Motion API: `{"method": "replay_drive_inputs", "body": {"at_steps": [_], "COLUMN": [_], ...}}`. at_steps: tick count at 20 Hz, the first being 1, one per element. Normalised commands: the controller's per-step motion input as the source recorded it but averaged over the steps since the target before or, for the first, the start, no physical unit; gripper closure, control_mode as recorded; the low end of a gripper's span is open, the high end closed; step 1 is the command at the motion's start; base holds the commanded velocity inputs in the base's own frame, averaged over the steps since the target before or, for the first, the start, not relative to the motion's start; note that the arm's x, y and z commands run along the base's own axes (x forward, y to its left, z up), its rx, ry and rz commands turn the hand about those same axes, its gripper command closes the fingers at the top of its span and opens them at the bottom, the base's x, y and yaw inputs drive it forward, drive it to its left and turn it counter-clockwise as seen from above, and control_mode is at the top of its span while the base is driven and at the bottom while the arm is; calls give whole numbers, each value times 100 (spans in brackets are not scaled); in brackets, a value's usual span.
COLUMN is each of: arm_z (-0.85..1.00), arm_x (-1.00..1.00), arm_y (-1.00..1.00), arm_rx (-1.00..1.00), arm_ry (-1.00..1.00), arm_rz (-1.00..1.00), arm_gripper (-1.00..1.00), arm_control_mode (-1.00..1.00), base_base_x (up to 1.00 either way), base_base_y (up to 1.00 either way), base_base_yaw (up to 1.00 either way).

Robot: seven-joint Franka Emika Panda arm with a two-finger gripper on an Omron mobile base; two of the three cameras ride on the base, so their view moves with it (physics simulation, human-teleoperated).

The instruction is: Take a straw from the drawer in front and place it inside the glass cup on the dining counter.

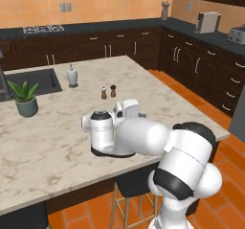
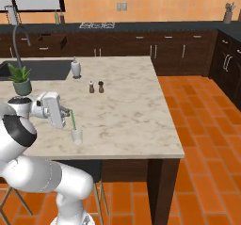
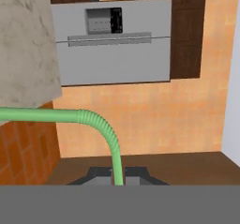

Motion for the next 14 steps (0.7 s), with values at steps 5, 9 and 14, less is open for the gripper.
{"method": "replay_drive_inputs", "body": {"at_steps": [5, 9, 14], "arm_z": [-19, -19, -10], "arm_x": [6, 7, 20], "arm_y": [0, 0, 0], "arm_rx": [0, 0, 0], "arm_ry": [0, 0, 0], "arm_rz": [1, 0, 0], "arm_gripper": [100, 100, 100], "arm_control_mode": [-100, -100, -100], "base_base_x": [0, 0, 0], "base_base_y": [0, 0, 0], "base_base_yaw": [0, 0, 0]}}
